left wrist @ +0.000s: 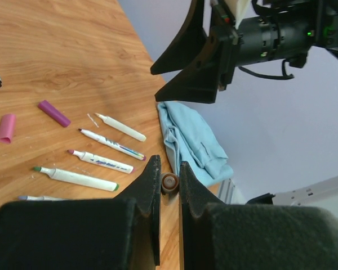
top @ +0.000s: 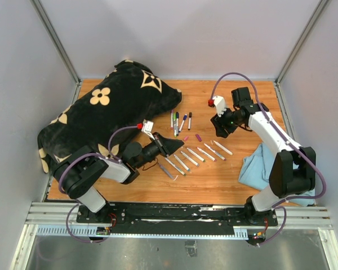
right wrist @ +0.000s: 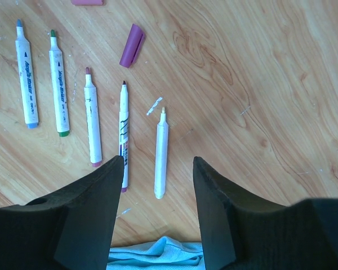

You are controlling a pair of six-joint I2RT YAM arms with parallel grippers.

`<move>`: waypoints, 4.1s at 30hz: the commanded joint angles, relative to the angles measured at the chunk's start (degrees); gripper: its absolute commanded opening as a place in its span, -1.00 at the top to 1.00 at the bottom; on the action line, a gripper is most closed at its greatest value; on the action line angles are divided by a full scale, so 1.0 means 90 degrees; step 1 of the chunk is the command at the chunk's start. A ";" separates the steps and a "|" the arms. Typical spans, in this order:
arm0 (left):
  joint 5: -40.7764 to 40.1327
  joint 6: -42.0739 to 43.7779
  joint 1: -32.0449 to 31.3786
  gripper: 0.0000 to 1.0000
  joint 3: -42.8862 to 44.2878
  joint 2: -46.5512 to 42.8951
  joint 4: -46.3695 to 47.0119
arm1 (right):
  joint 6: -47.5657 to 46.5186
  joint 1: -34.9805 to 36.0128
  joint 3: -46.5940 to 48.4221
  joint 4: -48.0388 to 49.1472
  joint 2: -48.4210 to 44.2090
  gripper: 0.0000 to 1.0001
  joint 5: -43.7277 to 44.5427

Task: Open the pen caps
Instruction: Place the pen cap at the center of the board.

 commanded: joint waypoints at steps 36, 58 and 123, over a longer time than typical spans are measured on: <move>-0.1864 0.0644 -0.0327 0.99 0.4565 0.2593 -0.5009 | 0.0368 -0.0527 -0.0273 0.0435 -0.0461 -0.09 -0.0081; -0.2664 0.0323 -0.0722 0.95 0.7945 0.4616 -0.8190 | 0.0476 -0.0661 -0.0382 0.0605 -0.0608 -0.11 -0.0081; -0.2401 0.4830 0.0760 -0.07 0.5777 0.2177 -0.8342 | 0.0447 -0.0713 -0.0437 0.0596 -0.0588 -0.11 -0.0539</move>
